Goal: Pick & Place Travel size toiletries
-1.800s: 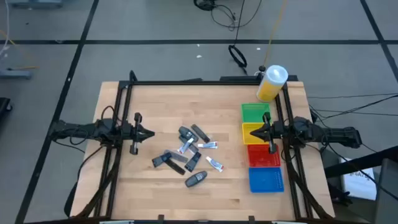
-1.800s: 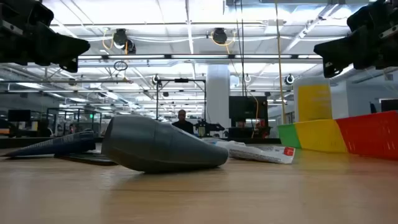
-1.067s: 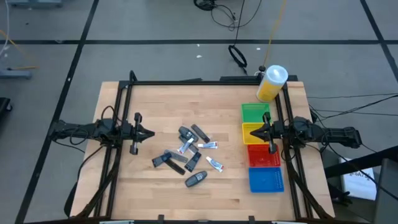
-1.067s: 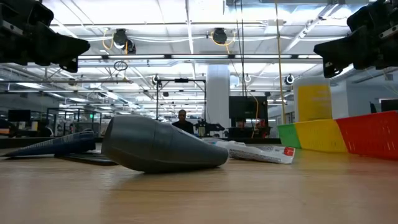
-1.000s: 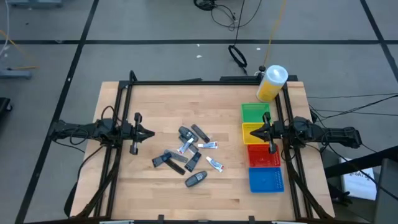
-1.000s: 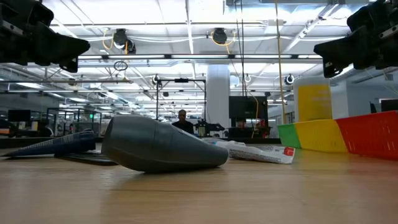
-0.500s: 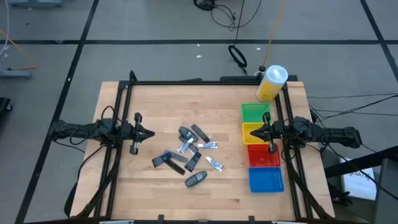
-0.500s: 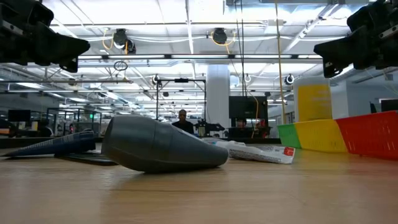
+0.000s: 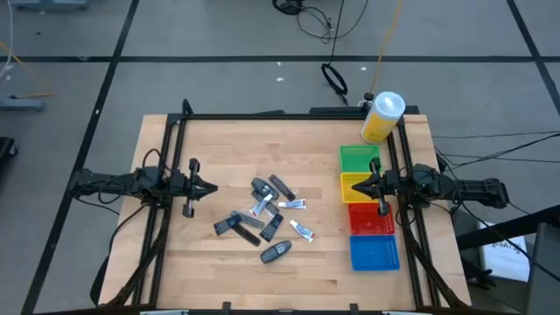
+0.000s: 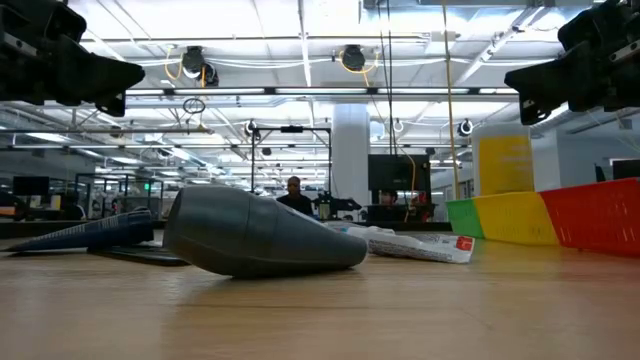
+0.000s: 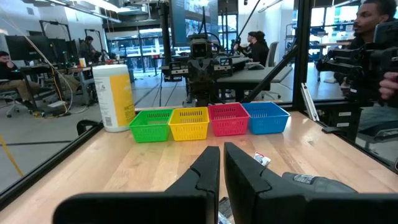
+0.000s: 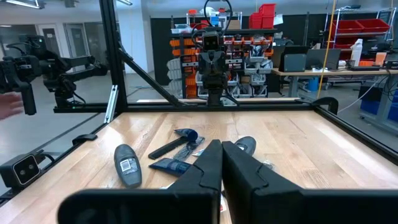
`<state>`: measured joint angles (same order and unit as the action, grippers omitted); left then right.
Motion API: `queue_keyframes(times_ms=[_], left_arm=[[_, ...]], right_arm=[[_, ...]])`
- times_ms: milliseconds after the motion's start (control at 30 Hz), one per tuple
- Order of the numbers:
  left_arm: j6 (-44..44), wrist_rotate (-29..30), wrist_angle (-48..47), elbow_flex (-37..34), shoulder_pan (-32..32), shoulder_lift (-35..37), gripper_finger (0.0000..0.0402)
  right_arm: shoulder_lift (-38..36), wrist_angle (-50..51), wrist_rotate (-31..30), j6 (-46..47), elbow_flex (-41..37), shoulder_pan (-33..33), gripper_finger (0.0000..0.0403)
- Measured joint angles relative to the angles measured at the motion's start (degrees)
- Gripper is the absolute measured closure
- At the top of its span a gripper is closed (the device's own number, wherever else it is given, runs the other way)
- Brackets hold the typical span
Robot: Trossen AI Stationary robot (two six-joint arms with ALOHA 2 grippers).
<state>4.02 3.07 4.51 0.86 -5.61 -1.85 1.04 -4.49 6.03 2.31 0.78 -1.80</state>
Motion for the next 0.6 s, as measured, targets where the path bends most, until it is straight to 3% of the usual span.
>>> queue_keyframes(times_ms=[167, 367, 600], left_arm=[[0.0, 0.0, 0.0, 0.0, 0.0, 0.0, 0.0376], [0.0, 0.0, 0.0, 0.0, 0.0, 0.0, 0.0376], [-1.2, 3.0, 5.0, 0.0, 0.0, 0.0, 0.0376]], right_arm=[[0.0, -3.4, 0.0, 0.5, 0.0, 0.0, 0.0403], [0.6, -10.6, 0.0, 12.2, 0.0, 0.0, 0.0403], [8.5, -21.4, -0.3, 11.6, 0.0, 0.4, 0.0403]])
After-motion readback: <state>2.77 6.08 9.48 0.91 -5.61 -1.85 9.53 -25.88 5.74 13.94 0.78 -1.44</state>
